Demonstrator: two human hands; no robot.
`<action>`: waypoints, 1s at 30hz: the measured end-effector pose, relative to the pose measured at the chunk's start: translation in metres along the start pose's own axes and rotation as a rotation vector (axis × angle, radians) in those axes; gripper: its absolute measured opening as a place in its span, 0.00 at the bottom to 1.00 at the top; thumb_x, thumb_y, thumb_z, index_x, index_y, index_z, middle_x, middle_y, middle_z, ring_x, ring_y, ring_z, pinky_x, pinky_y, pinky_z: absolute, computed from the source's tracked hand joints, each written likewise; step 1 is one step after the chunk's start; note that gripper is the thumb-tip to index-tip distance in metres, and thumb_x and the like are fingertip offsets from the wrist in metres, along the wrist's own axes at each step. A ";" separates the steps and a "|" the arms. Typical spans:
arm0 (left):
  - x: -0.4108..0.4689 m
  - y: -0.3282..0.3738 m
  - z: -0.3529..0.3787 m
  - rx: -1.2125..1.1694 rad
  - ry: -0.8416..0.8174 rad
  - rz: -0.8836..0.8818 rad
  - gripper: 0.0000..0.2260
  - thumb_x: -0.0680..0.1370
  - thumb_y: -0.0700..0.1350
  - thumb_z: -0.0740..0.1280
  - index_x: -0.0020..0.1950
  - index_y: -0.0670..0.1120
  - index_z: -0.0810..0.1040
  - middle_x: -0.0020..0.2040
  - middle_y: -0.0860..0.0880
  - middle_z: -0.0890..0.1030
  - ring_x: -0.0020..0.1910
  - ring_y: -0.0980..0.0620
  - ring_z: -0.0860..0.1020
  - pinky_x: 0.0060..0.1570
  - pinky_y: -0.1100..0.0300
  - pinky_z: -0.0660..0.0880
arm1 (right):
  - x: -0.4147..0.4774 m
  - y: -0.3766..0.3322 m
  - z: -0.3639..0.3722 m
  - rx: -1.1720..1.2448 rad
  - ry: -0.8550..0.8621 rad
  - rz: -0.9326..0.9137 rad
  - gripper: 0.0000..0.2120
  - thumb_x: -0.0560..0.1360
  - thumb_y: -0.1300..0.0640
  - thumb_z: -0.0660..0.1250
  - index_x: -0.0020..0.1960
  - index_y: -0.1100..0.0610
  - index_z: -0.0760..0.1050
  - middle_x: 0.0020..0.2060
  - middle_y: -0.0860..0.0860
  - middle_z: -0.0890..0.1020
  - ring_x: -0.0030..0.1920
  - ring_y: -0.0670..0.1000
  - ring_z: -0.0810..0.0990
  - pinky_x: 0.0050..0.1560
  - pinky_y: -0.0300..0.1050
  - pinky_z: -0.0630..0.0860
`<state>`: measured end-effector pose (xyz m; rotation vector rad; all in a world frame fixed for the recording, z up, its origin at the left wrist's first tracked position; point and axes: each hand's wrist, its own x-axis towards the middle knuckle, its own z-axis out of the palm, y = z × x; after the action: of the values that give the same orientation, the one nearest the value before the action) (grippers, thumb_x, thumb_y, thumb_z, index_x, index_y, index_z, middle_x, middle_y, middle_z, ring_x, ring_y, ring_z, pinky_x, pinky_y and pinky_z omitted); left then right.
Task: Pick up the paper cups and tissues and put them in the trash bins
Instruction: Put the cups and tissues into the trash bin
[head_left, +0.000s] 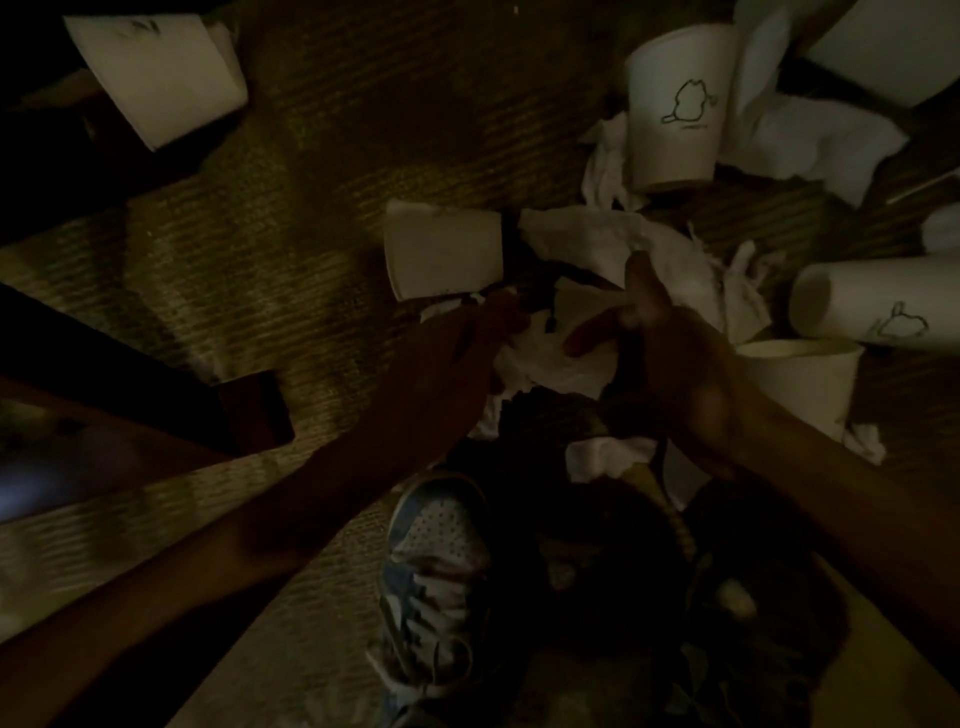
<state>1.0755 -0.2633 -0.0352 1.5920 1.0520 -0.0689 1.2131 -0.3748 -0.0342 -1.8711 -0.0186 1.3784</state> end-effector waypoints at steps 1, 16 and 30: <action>0.001 0.005 0.002 -0.036 0.011 0.013 0.19 0.72 0.66 0.54 0.44 0.60 0.81 0.37 0.53 0.83 0.34 0.60 0.81 0.31 0.67 0.76 | 0.001 0.002 -0.003 0.002 0.004 -0.029 0.36 0.80 0.35 0.48 0.25 0.51 0.81 0.30 0.39 0.83 0.35 0.43 0.81 0.45 0.39 0.74; -0.012 0.084 0.041 -0.285 -0.239 0.188 0.31 0.72 0.73 0.50 0.41 0.56 0.86 0.40 0.51 0.86 0.41 0.54 0.84 0.43 0.60 0.77 | -0.030 -0.020 -0.037 0.520 -0.246 -0.153 0.32 0.73 0.28 0.54 0.66 0.47 0.75 0.57 0.54 0.83 0.58 0.55 0.82 0.64 0.58 0.73; -0.042 -0.038 -0.042 0.315 -0.247 -0.103 0.16 0.77 0.59 0.58 0.51 0.53 0.81 0.54 0.50 0.81 0.54 0.53 0.78 0.60 0.53 0.73 | -0.024 0.020 0.007 0.240 -0.080 -0.127 0.25 0.82 0.45 0.58 0.27 0.52 0.64 0.17 0.44 0.65 0.17 0.42 0.63 0.21 0.35 0.59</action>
<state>1.0055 -0.2562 -0.0263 1.7549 0.9613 -0.5101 1.1890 -0.3947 -0.0279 -1.5885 -0.0118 1.3066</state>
